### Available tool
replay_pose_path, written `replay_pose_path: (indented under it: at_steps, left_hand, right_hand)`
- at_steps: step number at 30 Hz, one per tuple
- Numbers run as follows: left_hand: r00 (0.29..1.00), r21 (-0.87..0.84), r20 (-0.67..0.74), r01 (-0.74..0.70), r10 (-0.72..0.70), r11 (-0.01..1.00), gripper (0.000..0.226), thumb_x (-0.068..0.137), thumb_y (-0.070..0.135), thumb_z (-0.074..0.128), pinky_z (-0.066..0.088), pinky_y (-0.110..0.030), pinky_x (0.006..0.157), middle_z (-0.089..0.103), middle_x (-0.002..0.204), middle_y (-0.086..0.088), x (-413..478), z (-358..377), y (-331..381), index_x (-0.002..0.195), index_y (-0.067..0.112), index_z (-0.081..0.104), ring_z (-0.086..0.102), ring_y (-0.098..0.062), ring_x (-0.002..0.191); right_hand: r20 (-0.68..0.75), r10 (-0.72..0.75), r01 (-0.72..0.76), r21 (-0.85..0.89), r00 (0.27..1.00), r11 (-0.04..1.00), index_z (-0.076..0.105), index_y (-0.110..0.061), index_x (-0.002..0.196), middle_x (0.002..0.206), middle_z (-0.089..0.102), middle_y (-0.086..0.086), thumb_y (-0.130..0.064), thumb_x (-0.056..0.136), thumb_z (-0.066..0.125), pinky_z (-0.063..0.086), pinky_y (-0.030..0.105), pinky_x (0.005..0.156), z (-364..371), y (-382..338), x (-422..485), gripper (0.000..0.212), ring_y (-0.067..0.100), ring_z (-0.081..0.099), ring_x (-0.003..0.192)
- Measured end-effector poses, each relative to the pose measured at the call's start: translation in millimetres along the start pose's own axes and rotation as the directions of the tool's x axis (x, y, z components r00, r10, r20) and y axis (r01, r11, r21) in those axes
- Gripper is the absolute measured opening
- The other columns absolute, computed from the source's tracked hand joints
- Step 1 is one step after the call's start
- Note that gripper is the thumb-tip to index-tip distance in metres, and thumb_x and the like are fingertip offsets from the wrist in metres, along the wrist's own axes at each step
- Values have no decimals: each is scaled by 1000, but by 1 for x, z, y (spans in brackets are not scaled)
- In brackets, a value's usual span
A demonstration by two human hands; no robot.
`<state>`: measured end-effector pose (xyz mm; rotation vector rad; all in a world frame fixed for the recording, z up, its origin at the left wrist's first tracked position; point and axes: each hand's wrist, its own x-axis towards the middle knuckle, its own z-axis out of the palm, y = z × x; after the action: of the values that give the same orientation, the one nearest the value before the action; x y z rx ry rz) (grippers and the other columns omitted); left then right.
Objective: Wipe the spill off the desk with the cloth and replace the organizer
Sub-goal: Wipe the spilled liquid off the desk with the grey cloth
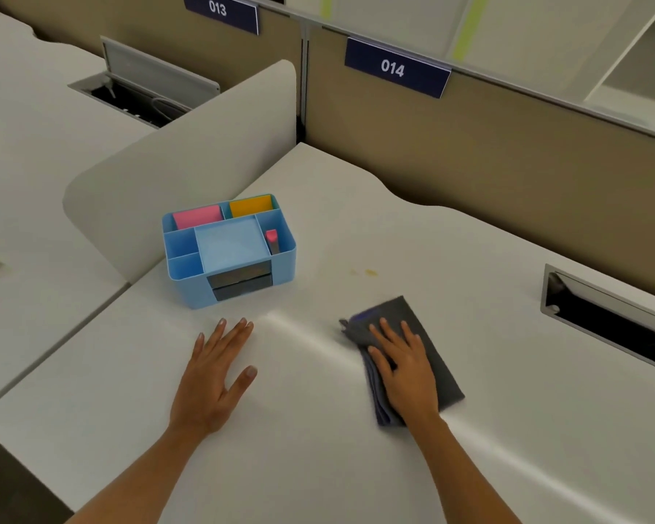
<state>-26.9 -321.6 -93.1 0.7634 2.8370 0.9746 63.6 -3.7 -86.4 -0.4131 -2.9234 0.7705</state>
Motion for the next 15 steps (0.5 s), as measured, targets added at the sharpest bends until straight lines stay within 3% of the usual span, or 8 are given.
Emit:
replay_pose_path:
  at_steps: [4,9,11,15]
  left_hand:
    - [1000,-11,-8,-10,10,1000,71,92,67,20,8,-50,121,24,158,10,0,-1,2,151,27,23,8,-11,149]
    - [1000,1,13,-14,14,1000,75,91,69,19,9,-52,121,22,159,8,2,-2,3,151,24,23,7,-12,149]
    - [1000,9,20,-13,13,1000,76,91,69,19,9,-52,121,22,159,7,2,-2,5,151,23,23,7,-13,149]
    - [1000,17,24,-3,3,1000,76,91,70,18,10,-53,121,21,159,8,2,-4,7,151,24,22,6,-13,150]
  right_hand:
    - [149,-278,282,-7,949,959,36,-51,143,152,29,-31,-53,102,36,12,28,121,0,10,-47,42,6,13,149]
    - [260,-487,503,7,834,864,41,-45,143,151,34,-28,-50,102,42,13,28,121,-6,10,-21,42,9,17,149]
    - [273,-492,505,23,827,863,44,-43,142,150,36,-27,-50,101,42,14,28,121,-7,3,5,41,8,19,148]
    - [228,-383,383,44,895,923,46,-44,140,149,38,-26,-51,100,39,16,31,121,1,-16,62,42,7,20,147]
